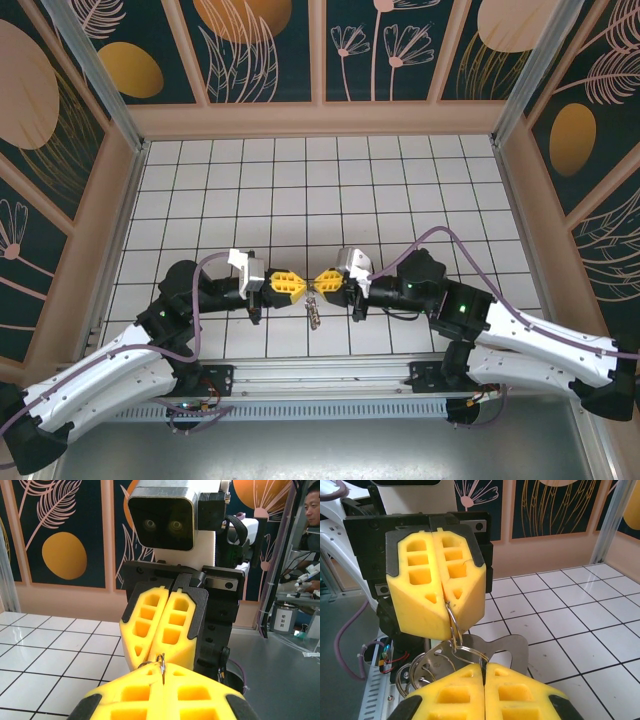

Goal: Put the keys on the keyring

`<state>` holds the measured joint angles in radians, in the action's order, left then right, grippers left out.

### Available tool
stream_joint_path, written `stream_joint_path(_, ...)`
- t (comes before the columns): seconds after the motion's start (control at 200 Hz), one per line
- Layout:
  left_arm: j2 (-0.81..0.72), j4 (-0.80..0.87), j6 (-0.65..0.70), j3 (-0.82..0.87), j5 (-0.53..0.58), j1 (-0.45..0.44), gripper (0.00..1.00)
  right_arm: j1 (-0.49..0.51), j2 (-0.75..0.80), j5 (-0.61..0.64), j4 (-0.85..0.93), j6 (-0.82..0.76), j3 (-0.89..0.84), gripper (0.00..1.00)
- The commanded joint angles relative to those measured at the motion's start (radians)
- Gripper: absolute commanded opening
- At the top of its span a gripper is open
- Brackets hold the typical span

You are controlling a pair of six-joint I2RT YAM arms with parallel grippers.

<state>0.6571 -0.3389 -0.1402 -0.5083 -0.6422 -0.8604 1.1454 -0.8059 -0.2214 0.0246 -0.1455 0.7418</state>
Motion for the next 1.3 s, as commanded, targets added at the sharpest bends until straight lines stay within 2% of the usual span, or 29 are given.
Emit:
stream_joint_path(0.0, -0.021, -0.037, 0.004, -0.012, -0.014, -0.006, 0.0, -0.002, 0.058, 0.066, 0.031, 0.012, -0.024, 0.11)
stream_joint_path(0.125, -0.015, -0.035, 0.008, -0.01, -0.014, -0.006, 0.0, -0.001, 0.106, 0.08, 0.031, 0.012, -0.037, 0.3)
stream_joint_path(0.215, -0.004, -0.038, 0.007, -0.012, -0.02, -0.006, 0.0, 0.0, 0.12, 0.065, 0.002, 0.008, -0.039, 0.38)
stream_joint_path(0.385, 0.005, -0.047, 0.001, -0.014, -0.036, -0.007, 0.0, 0.001, 0.098, 0.008, -0.071, -0.012, -0.036, 0.43)
stream_joint_path(0.656, 0.01, -0.05, -0.01, -0.016, -0.061, -0.006, 0.0, 0.0, 0.014, -0.033, -0.143, -0.029, -0.026, 0.44)
stream_joint_path(0.881, 0.013, -0.054, -0.01, -0.012, -0.071, -0.006, 0.0, -0.001, -0.018, -0.045, -0.164, -0.028, -0.02, 0.36)
stream_joint_path(0.936, 0.016, -0.051, -0.01, -0.013, -0.071, -0.006, 0.0, -0.001, -0.028, -0.047, -0.164, -0.029, -0.017, 0.32)
stream_joint_path(1.046, 0.018, -0.035, -0.006, -0.017, -0.067, -0.007, 0.0, -0.001, -0.045, -0.054, -0.155, -0.034, -0.008, 0.15)
stream_joint_path(1.166, 0.016, -0.002, 0.006, -0.029, -0.06, -0.006, 0.0, -0.001, -0.053, -0.052, -0.14, -0.044, 0.005, 0.02)
stream_joint_path(1.291, 0.021, 0.102, 0.043, -0.068, -0.031, -0.006, 0.0, 0.0, -0.05, -0.018, -0.095, -0.063, 0.03, 0.0)
